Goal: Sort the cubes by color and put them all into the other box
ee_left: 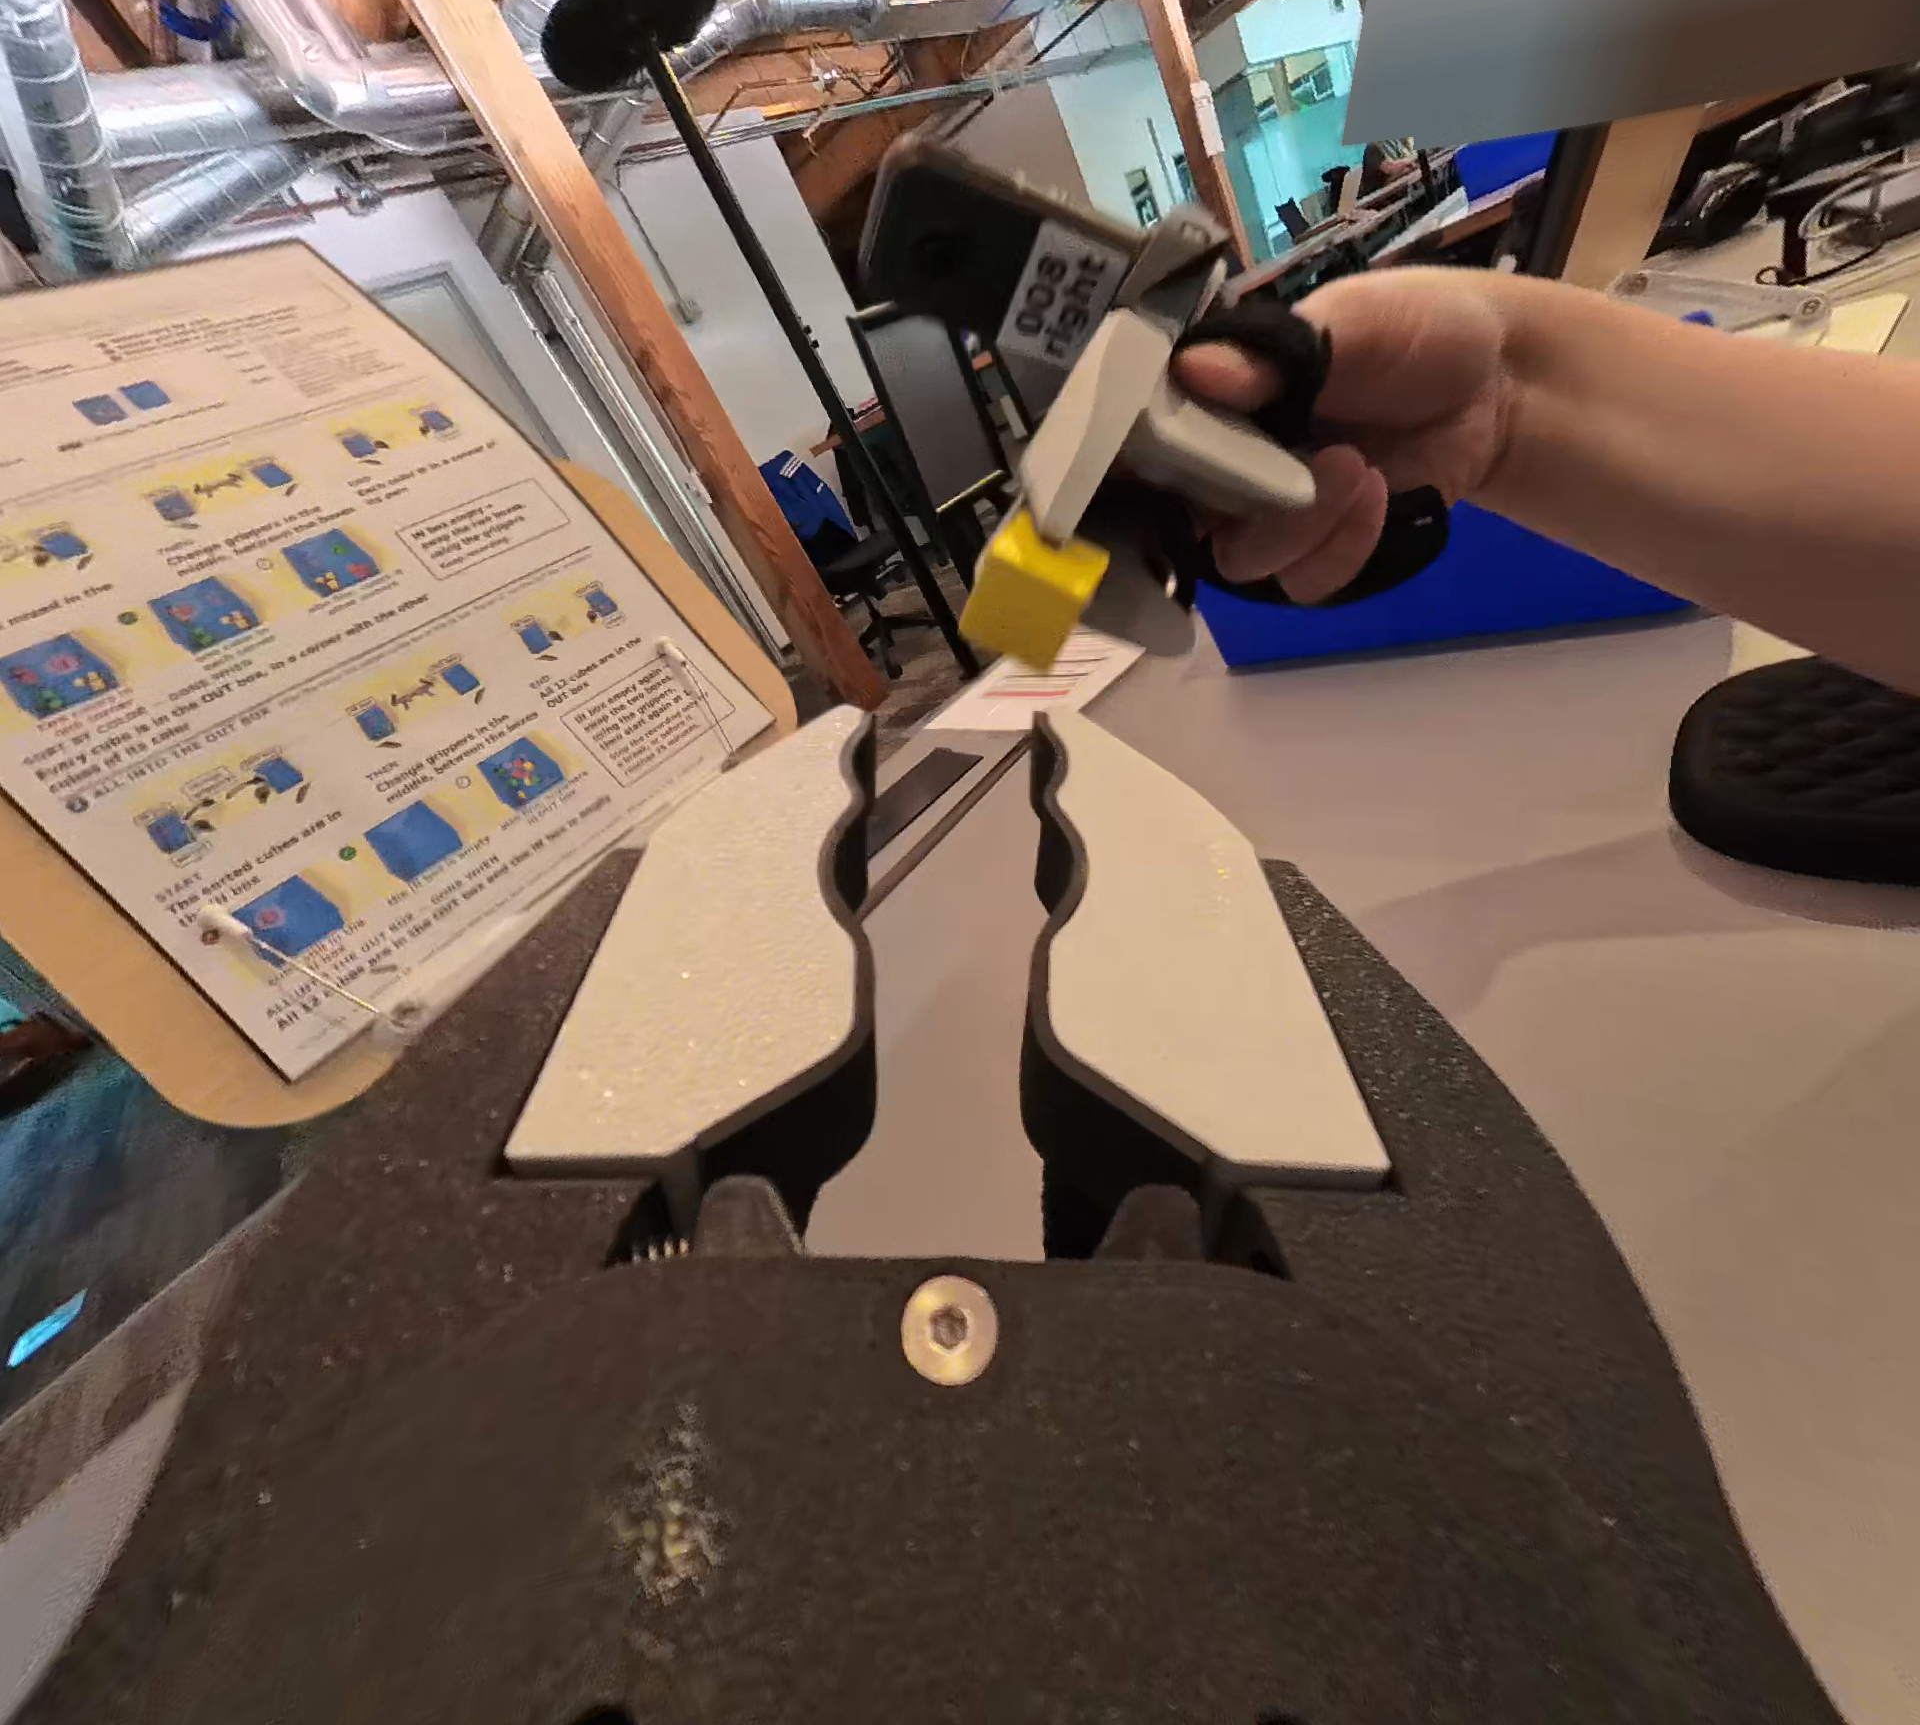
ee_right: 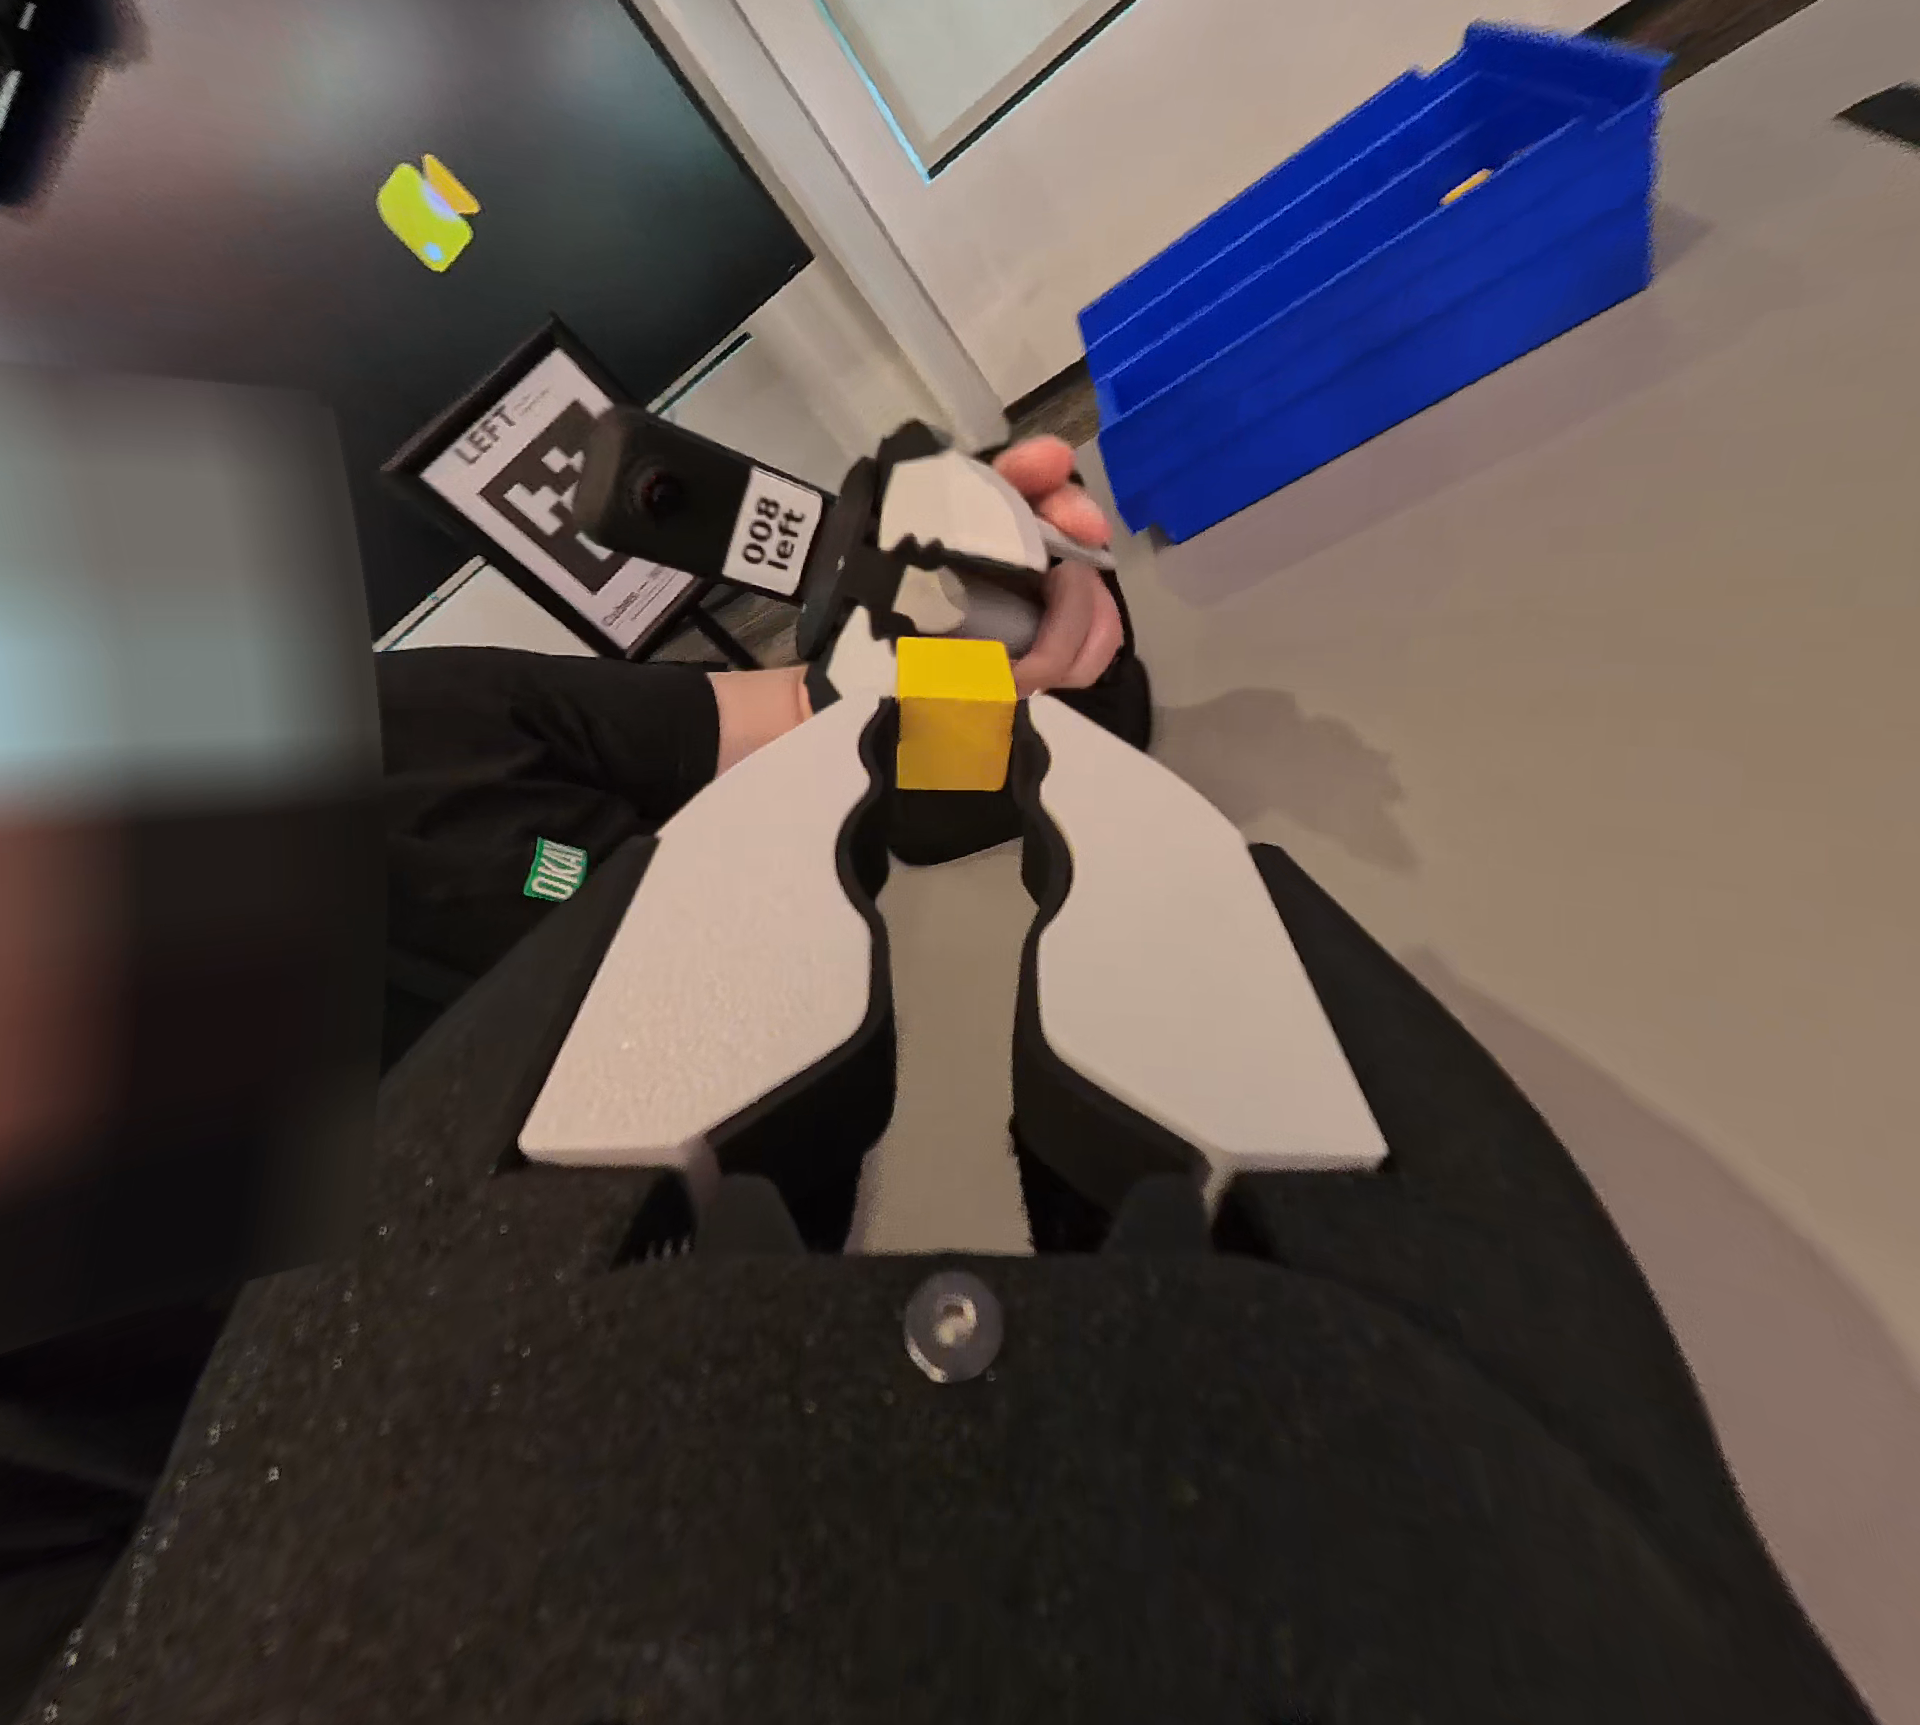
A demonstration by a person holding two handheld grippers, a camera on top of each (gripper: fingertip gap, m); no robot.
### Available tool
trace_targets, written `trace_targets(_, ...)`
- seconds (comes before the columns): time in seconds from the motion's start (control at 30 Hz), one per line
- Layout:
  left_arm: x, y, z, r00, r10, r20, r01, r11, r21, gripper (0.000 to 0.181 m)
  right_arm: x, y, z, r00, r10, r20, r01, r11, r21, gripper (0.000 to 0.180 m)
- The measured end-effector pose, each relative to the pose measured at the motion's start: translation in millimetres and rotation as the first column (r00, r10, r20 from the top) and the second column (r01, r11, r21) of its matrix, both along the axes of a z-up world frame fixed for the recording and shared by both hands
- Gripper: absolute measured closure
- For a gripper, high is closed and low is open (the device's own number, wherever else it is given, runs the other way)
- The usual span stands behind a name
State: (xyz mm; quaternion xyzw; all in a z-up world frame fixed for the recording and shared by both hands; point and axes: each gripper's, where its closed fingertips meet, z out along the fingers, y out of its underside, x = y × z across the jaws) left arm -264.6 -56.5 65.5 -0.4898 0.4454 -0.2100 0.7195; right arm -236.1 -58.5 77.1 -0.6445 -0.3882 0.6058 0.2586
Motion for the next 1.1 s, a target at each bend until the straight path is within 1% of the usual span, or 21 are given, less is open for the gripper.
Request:
trace_targets(0.07,-3.3,7.3,-14.9,1.0,-0.004,0.005,0.005,0.997,-0.075,0.159,21.5,6.3,14.4,0.998,-0.066,-0.017,0.067,0.997,0.044,0.159)
trace_targets(0.13,-3.5,16.3,-36.4,1.0,-0.016,0.005,0.016,0.983,-0.185,0.159,58.9,13.0,33.4,0.983,-0.181,-0.029,0.183,0.975,0.125,0.159)
trace_targets(0.17,-3.1,21.6,-46.9,1.0,-0.016,0.007,0.017,0.972,-0.233,0.159,84.9,16.2,44.0,0.964,-0.263,-0.037,0.266,0.949,0.168,0.159)
trace_targets(0.2,-2.2,26.3,-56.6,1.0,-0.017,0.005,0.018,0.962,-0.274,0.159,118.7,24.5,48.9,0.916,-0.402,-0.014,0.395,0.891,0.224,0.159)
trace_targets(0.23,-0.6,29.6,-65.9,1.0,-0.023,-0.008,0.019,0.952,-0.305,0.159,162.4,35.2,47.0,0.814,-0.58,0.036,0.545,0.784,0.299,0.159)
trace_targets(0.27,1.2,31.6,-74.1,0.999,-0.029,-0.031,0.018,0.947,-0.321,0.159,215.5,42.8,39.5,0.652,-0.752,0.1,0.674,0.635,0.378,0.159)
trace_targets(0.3,2.3,33.3,-80.5,0.998,-0.028,-0.055,0.008,0.946,-0.325,0.159,274.1,42.7,27.7,0.451,-0.877,0.165,0.761,0.475,0.443,0.159)
trace_targets(0.33,2.8,34.6,-85.6,0.997,-0.02,-0.078,-0.007,0.947,-0.323,0.159,329.4,33.7,12.6,0.262,-0.938,0.225,0.808,0.341,0.481,0.159)
trace_targets(0.37,3.0,34.9,-89.8,0.995,-0.014,-0.098,-0.018,0.947,-0.32,0.159,373.9,19.1,-5.0,0.135,-0.952,0.275,0.836,0.259,0.484,0.159)
trace_targets(0.4,3.3,33.8,-93.8,0.993,-0.017,-0.116,-0.021,0.947,-0.32,0.159,406.1,5.0,-22.9,0.078,-0.949,0.306,0.866,0.216,0.45,0.159)
trace_targets(0.43,3.7,32.3,-97.2,0.991,-0.023,-0.13,-0.02,0.947,-0.322,0.159,431.8,-5.4,-39.7,0.048,-0.948,0.314,0.9,0.177,0.398,0.159)
trace_targets(0.5,4.6,31.3,-99.8,0.989,-0.027,-0.149,-0.022,0.948,-0.317,0.159,479.2,-19.4,-76.0,-0.047,-0.937,0.346,0.947,0.068,0.313,0.159)
trace_targets(0.53,5.2,31.6,-99.6,0.988,-0.025,-0.152,-0.024,0.949,-0.315,0.159,493.0,-22.8,-94.1,-0.063,-0.927,0.369,0.957,0.049,0.285,0.159)
trace_targets(0.63,6.8,31.8,-101.0,0.988,-0.033,-0.153,-0.02,0.943,-0.332,0.159,500.1,-14.9,-131.7,-0.021,-0.908,0.419,0.964,0.093,0.25,0.159)
trace_targets(0.73,5.8,32.5,-107.5,0.984,-0.029,-0.174,-0.032,0.941,-0.336,0.16,492.3,1.1,-150.2,-0.009,-0.871,0.49,0.942,0.157,0.297,0.158)
trace_targets(0.8,5.8,32.7,-109.8,0.983,-0.027,-0.182,-0.037,0.941,-0.336,0.16,490.0,6.5,-156.5,-0.029,-0.842,0.538,0.929,0.176,0.325,0.157)
trace_targets(0.87,6.4,32.9,-109.2,0.983,-0.024,-0.182,-0.039,0.941,-0.337,0.16,487.4,9.4,-152.3,-0.033,-0.843,0.536,0.924,0.179,0.337,0.148)
trace_targets(0.93,6.2,32.8,-108.2,0.983,-0.022,-0.181,-0.04,0.941,-0.335,0.16,487.1,7.9,-140.3,-0.04,-0.862,0.505,0.925,0.159,0.345,0.147)
trace_targets(1.1,-2.8,40.5,-104.2,0.982,0.023,-0.188,-0.087,0.937,-0.339,0.158,489.4,-7.4,-99.4,-0.086,-0.92,0.383,0.919,0.076,0.387,0.147)
